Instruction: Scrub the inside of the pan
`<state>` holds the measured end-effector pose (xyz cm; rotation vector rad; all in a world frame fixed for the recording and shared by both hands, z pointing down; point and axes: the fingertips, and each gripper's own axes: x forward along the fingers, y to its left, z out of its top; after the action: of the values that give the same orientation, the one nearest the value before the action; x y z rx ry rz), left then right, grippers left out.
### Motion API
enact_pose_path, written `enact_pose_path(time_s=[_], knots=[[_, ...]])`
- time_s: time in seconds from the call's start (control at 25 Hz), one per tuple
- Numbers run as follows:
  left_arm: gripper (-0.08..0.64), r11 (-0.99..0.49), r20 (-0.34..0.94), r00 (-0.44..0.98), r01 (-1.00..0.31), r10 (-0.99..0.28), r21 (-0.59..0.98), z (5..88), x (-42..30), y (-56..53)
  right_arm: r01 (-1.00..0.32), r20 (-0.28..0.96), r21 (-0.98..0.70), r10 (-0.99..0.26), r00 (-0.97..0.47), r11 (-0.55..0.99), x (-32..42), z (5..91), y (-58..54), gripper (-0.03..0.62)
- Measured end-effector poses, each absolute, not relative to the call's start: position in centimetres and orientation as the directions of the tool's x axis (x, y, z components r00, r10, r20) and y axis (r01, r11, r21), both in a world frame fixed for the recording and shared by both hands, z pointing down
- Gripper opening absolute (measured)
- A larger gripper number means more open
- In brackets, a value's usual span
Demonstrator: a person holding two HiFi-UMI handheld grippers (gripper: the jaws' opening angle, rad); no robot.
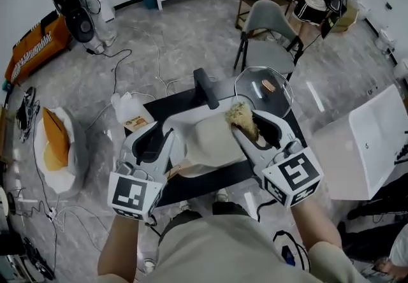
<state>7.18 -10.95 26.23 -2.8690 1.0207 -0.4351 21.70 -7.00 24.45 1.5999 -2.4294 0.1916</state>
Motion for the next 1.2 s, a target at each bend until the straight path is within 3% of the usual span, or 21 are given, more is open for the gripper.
enact_pose_path(time_s=[0.48,0.72,1.2], knots=[[0.036,-0.759,0.118,0.751,-0.630,-0.649,-0.166,21.3,4.7,-10.2,-0.942,0.064,0.023,-0.941,-0.333,0.335,19.6,17.3,-4.4,0.167],[0.002,-0.746,0.098,0.742,-0.645,-0.664,-0.165,20.6,3.9,-9.7,-0.951,0.038,0.027,-0.951,-0.308,0.309,19.2,16.6,-3.1,0.167],[0.002,-0.776,0.128,0.766,-0.615,-0.630,-0.139,22.0,3.1,-9.0,-0.972,0.074,0.015,-0.970,-0.231,0.233,19.6,18.9,-2.7,0.167]])
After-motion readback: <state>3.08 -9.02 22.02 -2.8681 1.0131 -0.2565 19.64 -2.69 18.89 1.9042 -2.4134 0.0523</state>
